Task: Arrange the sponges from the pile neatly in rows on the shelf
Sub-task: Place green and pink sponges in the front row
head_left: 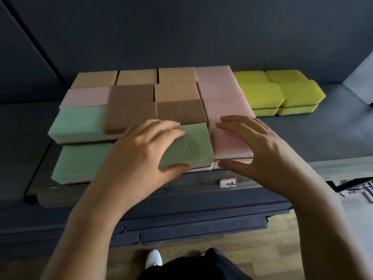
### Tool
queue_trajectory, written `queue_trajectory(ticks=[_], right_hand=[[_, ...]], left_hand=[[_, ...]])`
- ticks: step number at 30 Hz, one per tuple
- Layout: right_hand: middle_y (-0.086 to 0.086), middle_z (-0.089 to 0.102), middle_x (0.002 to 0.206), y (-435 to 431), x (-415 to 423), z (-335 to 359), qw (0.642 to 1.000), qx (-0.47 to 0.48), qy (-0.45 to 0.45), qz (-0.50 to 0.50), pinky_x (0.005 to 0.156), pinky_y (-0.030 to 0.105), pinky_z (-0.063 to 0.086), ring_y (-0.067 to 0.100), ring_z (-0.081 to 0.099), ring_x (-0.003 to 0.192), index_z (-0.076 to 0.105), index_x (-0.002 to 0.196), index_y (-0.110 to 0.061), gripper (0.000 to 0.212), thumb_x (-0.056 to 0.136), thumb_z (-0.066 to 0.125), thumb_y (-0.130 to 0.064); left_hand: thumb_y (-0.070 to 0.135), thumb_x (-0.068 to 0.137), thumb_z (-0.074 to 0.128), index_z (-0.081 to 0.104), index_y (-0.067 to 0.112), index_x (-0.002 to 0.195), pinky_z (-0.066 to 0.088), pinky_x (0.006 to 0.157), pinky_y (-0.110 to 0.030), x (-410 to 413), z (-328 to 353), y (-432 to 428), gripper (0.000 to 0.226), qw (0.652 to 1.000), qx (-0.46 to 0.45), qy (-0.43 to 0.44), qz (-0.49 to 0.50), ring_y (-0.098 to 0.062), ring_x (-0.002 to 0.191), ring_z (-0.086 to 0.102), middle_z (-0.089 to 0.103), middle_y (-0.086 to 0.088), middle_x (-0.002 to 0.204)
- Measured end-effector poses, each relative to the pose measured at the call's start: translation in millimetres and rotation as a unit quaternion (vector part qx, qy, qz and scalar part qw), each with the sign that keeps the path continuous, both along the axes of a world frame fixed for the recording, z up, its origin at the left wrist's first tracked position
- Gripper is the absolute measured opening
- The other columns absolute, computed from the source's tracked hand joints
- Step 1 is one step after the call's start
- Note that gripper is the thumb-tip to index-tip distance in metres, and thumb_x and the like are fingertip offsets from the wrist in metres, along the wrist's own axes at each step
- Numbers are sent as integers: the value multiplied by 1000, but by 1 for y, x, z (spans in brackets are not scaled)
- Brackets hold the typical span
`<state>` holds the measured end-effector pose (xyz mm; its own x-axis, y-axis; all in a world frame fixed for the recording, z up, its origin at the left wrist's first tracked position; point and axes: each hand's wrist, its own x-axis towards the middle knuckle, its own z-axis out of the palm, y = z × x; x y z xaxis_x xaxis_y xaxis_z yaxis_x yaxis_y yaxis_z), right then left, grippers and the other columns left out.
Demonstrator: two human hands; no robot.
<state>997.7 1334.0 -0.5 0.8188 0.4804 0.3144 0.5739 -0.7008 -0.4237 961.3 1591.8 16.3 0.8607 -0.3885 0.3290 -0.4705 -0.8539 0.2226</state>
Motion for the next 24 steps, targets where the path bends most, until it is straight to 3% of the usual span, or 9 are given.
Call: queue_trajectory(ticks=[5,12,17,21,24], right_hand=[[-3,46,146,-3,7,-7,999,-42,-12,-2,111,46,38,19,39,137,52,139,-21,74,74,78,-45],[-3,50,144,-5,10,-8,999,-22,-26,-3,109,42,38,18,43,135,56,135,-19,64,78,72,-40],[-4,49,146,-5,12,-8,999,-39,-31,2,110,33,30,16,41,136,56,136,-19,66,77,80,-35],[-4,51,144,-4,12,-9,998,-43,-39,9,111,25,25,14,43,135,57,134,-18,66,75,82,-33],[-6,52,144,-3,14,-10,998,-46,-45,14,112,27,27,14,43,136,57,134,-18,66,75,81,-33]], left_hand=[[46,78,68,60,9,127,46,101,-48,4,-7,-11,62,1000,3,-4,15,-22,125,52,56,-2,136],[43,82,65,59,8,130,44,105,-46,7,-14,-17,60,1000,2,3,29,-23,128,49,55,-5,138],[36,84,63,58,8,132,44,105,-45,10,-15,-23,55,1000,5,2,22,-24,133,46,50,-8,143],[30,79,72,58,10,132,44,105,-47,10,-19,-26,58,1000,23,1,10,-26,135,45,47,-9,147],[26,73,80,60,11,130,44,105,-48,12,-20,-26,62,1000,22,2,10,-27,133,47,48,-9,145]])
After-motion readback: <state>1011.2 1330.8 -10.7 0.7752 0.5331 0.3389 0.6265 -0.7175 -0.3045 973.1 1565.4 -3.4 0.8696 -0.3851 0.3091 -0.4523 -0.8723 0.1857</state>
